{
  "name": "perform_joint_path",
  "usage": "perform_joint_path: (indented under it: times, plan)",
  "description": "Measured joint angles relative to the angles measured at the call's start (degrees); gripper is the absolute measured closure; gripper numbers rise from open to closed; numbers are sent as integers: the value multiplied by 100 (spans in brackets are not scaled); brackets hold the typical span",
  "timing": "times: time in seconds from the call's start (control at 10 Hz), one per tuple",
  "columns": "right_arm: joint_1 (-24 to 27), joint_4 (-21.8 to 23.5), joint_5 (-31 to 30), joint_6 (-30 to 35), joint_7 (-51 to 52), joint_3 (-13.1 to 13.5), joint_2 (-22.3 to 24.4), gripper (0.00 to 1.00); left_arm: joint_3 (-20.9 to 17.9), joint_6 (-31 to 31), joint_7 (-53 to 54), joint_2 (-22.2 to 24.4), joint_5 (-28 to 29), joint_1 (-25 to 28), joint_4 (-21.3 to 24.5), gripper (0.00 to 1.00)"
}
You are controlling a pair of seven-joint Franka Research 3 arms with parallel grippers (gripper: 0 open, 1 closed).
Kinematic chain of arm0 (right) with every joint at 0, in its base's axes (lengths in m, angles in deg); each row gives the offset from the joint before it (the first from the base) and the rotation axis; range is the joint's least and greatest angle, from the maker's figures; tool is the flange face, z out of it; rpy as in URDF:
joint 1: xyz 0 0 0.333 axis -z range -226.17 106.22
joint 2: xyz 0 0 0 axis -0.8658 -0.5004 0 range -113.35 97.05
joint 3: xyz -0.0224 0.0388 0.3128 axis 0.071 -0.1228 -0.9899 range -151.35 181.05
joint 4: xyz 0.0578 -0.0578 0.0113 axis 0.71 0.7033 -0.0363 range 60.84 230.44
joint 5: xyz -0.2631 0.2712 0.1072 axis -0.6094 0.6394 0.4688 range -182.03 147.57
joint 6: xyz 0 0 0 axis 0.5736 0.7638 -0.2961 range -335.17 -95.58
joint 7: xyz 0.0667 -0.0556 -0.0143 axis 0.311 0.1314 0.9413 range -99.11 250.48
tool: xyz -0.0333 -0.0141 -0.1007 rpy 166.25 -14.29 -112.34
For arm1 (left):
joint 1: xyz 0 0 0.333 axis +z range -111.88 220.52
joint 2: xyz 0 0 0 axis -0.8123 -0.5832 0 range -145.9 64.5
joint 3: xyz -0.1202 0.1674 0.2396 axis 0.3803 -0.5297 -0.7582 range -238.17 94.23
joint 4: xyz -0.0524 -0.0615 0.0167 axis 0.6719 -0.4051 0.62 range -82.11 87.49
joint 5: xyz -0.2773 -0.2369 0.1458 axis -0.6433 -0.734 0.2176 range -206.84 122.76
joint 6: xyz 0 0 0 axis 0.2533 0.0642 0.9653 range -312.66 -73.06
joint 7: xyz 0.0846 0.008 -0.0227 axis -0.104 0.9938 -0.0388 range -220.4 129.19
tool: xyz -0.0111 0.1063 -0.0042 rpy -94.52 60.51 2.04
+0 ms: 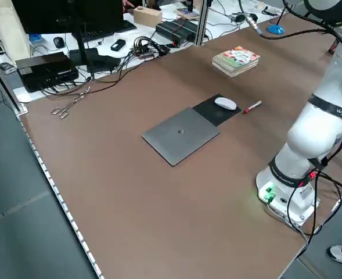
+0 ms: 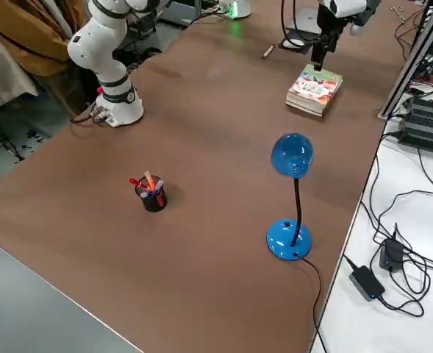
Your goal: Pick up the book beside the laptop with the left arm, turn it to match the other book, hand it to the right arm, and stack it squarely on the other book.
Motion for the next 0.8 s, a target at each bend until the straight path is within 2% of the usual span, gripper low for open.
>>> perform_joint_path:
  times: [0.3,0.4,0.6,0.8]
  plan:
    - [551,22,-196,837,801,7,539,1,-3,0,0,-28,0,2,-31,0]
    - [606,182,-462,969,862,1,850,1,-3,0,0,-33,0,3,-38,0]
    - [578,898,-787,923,869,-64,1622,1,-7,0,0,-40,0,5,-54,0]
    - [630,1507,-782,921,868,-67,2159,1,-29,0,0,-41,0,37,-59,0]
